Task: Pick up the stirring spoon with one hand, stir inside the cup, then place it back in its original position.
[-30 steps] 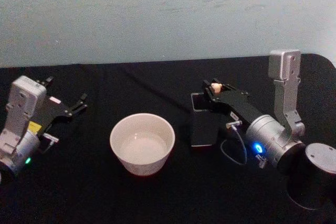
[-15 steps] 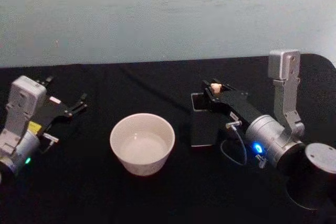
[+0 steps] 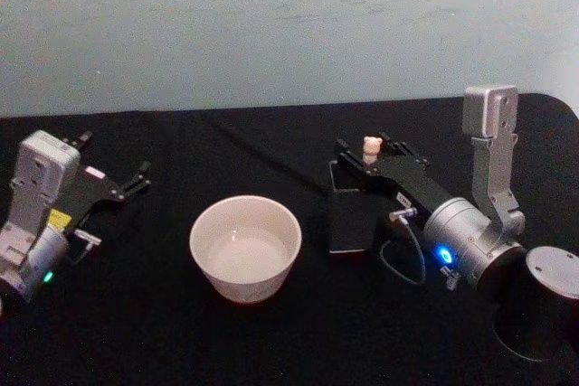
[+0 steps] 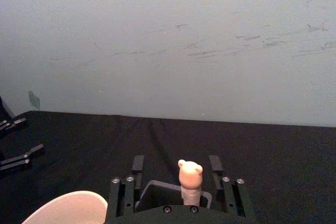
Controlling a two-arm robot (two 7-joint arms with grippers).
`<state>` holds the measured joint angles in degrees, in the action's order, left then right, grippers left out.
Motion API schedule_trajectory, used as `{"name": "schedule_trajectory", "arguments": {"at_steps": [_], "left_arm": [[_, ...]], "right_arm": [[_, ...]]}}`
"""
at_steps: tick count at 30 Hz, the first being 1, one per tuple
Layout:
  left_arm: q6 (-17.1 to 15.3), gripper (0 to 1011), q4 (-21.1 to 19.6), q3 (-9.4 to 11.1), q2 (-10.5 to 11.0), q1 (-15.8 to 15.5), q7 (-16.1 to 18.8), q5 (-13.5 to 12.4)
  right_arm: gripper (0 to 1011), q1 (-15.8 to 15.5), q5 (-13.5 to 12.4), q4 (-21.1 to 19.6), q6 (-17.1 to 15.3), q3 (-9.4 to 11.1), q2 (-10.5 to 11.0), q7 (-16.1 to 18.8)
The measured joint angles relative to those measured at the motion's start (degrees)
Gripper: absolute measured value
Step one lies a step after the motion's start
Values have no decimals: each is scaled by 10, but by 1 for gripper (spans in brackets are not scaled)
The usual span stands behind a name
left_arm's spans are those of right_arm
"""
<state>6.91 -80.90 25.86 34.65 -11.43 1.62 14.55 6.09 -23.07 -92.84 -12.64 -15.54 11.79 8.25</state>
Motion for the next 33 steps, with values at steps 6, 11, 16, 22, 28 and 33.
{"name": "schedule_trajectory", "arguments": {"at_steps": [6,11,16,22,28,33], "left_arm": [[0,1001,0,0,0,0,0,0],[0,1001,0,0,0,0,0,0],[0,1001,0,0,0,0,0,0],[0,1001,0,0,0,0,0,0],[0,1001,0,0,0,0,0,0],[0,1001,0,0,0,0,0,0]], "right_arm": [[922,0,0,0,0,0,0,0],[1003,1,6,-2,17,0,2,4],[1002,3,26,-17,51,3,10,12],[1002,7,28,-42,72,20,25,33],[1002,13,39,-42,88,39,38,32],[1002,15,59,-21,91,54,39,15]]}}
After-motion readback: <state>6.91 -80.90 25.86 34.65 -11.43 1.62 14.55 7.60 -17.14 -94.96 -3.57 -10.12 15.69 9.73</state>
